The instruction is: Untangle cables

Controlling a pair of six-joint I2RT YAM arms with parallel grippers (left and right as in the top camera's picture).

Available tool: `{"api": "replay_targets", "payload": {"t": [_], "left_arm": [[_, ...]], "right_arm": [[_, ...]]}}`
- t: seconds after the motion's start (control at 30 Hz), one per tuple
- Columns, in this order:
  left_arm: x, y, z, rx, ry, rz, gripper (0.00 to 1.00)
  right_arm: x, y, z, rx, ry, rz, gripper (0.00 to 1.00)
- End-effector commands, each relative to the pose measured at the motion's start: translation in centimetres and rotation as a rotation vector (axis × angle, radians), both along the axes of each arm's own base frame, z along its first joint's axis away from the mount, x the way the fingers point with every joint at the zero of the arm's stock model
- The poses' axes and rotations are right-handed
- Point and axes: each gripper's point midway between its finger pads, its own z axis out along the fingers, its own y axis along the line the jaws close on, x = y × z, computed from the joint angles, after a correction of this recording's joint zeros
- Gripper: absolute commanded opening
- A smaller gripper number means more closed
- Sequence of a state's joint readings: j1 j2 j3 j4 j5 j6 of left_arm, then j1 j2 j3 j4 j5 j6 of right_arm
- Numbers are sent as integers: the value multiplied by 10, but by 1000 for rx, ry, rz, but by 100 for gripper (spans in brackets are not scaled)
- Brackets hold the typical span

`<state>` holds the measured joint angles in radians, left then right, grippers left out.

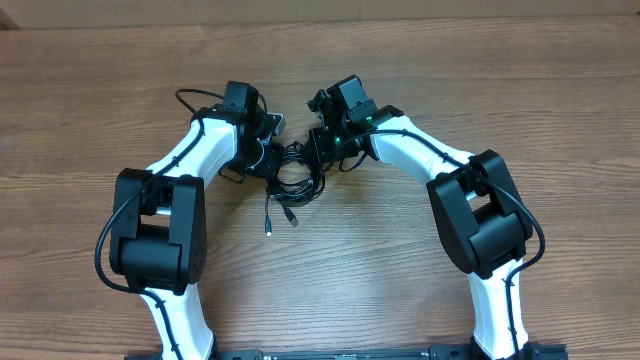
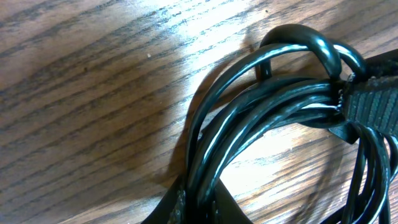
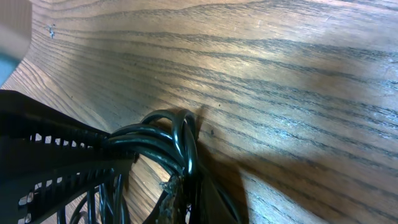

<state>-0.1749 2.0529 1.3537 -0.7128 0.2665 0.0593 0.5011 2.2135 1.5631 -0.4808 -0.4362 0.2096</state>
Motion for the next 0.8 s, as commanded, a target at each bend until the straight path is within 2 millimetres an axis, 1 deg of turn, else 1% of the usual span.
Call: {"api": "replay_targets", "payload": {"t": [0.0,0.03,0.07,0.13,0.17,0.2,0.23,0.4,0.5,0.57,0.67,0.7,0.77], "left_arm": [[-35,12,-44,64,134,-16,11],[-35,12,-44,64,135,-13,11],[-35,12,-44,65,137,-7,11],[-35,12,-44,67,139,-3,11],[-35,12,-44,67,140,-3,11],[-35,12,-44,67,140,-3,11],[-35,12,-44,67,140,-3,11],[-36,12,-44,67,144,6,14],[-36,12,-44,67,148,14,15],[-37,12,-44,68,150,15,21],[-37,12,-44,68,150,15,37],[-37,12,-44,68,150,15,43],[-37,12,-44,67,152,24,63]], "right_arm": [[7,-10,-8,-47,-13,-40,4],[9,-10,-3,-34,-7,-57,4],[11,-9,5,-9,-6,-61,4],[14,-10,29,45,-25,-55,4],[16,-12,37,51,-36,-60,4],[19,-18,56,60,-63,-73,4],[20,-21,64,65,-71,-79,4],[18,-32,87,70,-84,-95,4],[18,-38,95,71,-88,-107,4],[19,-43,98,70,-86,-116,4],[20,-49,96,64,-77,-129,4],[21,-51,96,61,-76,-130,4],[22,-54,95,49,-82,-134,4]]}}
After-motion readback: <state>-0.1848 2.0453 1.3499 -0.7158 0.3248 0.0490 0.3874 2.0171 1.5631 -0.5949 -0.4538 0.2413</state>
